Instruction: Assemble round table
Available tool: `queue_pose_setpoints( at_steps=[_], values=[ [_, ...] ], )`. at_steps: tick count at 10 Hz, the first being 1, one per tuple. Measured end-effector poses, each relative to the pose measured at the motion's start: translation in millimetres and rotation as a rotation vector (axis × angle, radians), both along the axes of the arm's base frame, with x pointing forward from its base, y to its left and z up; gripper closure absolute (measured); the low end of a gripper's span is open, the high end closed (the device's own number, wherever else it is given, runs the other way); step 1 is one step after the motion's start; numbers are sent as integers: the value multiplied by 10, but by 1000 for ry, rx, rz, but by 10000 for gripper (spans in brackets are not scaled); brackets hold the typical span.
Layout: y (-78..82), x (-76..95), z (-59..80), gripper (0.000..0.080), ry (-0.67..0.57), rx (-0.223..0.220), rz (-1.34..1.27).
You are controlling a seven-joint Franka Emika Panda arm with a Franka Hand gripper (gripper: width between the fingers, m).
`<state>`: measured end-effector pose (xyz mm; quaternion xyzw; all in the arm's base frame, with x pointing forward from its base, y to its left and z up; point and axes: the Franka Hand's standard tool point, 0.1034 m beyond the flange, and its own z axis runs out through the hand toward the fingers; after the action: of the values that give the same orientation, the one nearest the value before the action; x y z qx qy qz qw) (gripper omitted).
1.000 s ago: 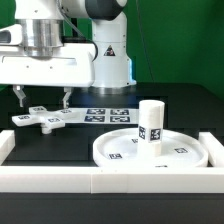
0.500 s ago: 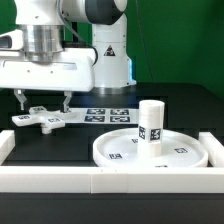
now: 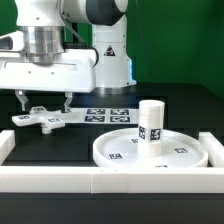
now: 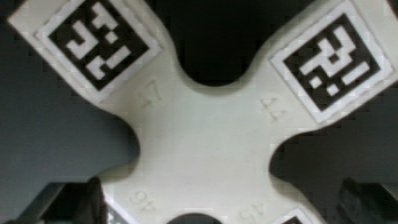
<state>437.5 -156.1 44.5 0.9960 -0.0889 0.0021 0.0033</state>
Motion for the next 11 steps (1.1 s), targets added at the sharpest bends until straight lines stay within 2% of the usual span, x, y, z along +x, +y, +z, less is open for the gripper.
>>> queue_pose_setpoints(
  at_steps=[11],
  values=[
    [3, 9, -7, 151, -2, -2, -17]
  ],
)
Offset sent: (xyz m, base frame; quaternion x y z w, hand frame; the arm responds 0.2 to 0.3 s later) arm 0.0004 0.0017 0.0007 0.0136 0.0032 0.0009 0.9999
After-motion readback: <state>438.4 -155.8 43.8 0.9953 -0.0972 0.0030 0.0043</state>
